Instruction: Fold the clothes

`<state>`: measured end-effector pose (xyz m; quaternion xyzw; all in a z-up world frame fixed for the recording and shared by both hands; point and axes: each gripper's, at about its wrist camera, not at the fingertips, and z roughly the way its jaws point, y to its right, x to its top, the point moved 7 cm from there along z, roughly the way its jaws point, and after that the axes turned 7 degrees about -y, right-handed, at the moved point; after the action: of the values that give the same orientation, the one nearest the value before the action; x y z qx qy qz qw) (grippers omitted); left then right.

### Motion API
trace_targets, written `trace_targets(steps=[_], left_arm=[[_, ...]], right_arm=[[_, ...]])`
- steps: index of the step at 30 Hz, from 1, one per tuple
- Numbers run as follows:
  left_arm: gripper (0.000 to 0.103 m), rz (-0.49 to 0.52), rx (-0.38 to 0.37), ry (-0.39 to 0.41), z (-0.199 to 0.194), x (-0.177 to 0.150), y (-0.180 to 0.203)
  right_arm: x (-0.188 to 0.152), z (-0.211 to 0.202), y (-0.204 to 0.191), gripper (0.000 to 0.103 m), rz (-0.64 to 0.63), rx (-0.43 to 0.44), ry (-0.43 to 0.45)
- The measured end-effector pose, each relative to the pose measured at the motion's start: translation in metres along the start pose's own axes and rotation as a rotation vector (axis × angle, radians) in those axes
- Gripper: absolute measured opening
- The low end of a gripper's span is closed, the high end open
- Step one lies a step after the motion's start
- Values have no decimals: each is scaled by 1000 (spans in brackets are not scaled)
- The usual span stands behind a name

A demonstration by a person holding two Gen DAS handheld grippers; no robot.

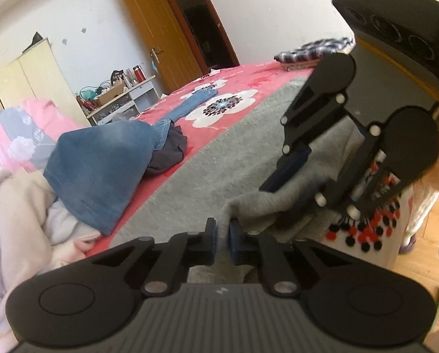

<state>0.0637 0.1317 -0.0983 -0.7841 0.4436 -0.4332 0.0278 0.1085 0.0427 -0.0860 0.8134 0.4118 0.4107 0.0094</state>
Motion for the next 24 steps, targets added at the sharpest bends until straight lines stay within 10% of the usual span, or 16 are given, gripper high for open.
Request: trace_targets(steps=[6,12,24], left_arm=[[28,45,53,-26,0,-7,1],[11,99,136,-13,-9,-6,1],[38,71,121,-40,-4,-21,-6]], right_arm=[[0,1,-10,16,-61,-85,-3],[1,0,-12,15,-54,-115,-1],[7,-11,-1,33,62,43,19]])
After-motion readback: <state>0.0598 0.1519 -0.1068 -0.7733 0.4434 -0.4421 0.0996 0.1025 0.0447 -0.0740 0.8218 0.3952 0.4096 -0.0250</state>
